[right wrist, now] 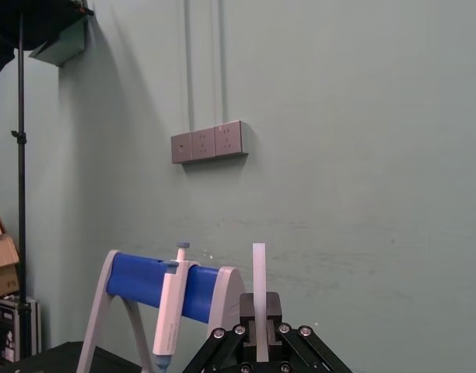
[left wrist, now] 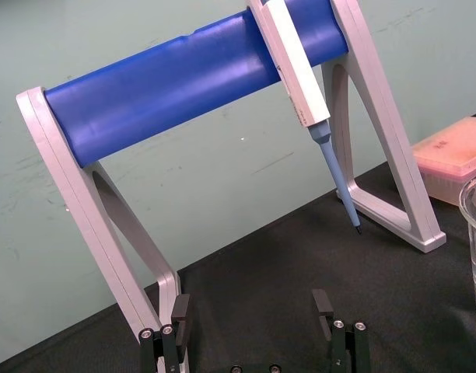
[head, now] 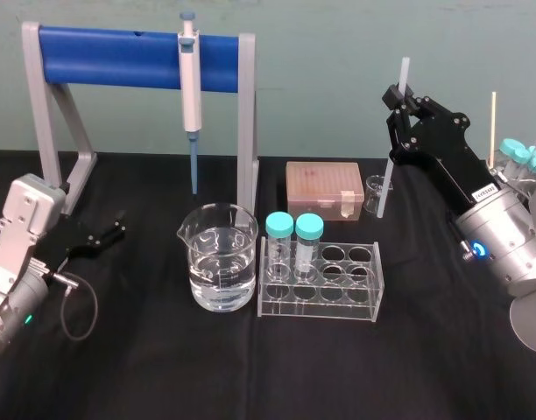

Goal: Pick up the stirring rod with one hand, then place it down.

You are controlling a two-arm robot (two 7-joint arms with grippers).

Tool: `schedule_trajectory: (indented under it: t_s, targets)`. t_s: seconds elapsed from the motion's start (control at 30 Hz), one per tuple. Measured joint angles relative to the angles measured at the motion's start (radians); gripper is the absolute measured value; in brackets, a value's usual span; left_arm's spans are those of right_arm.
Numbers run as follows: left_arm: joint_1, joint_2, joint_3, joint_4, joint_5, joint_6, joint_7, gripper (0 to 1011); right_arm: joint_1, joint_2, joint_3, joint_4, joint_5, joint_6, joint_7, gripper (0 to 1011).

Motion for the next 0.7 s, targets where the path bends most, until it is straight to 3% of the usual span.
schedule_trajectory:
  t_s: [0.37, 0.7]
  targets:
    - [0.0, 0.0, 0.0, 0.0, 0.0, 0.0, 0.0, 1000, 0.006, 0.01, -0.009, 0.014, 0.007, 0.002, 0.022, 72]
    - [0.0, 0.0, 0.0, 0.0, 0.0, 0.0, 0.0, 1000, 0.03, 0.051, -0.028, 0.06, 0.078, 0.023, 0.116, 72]
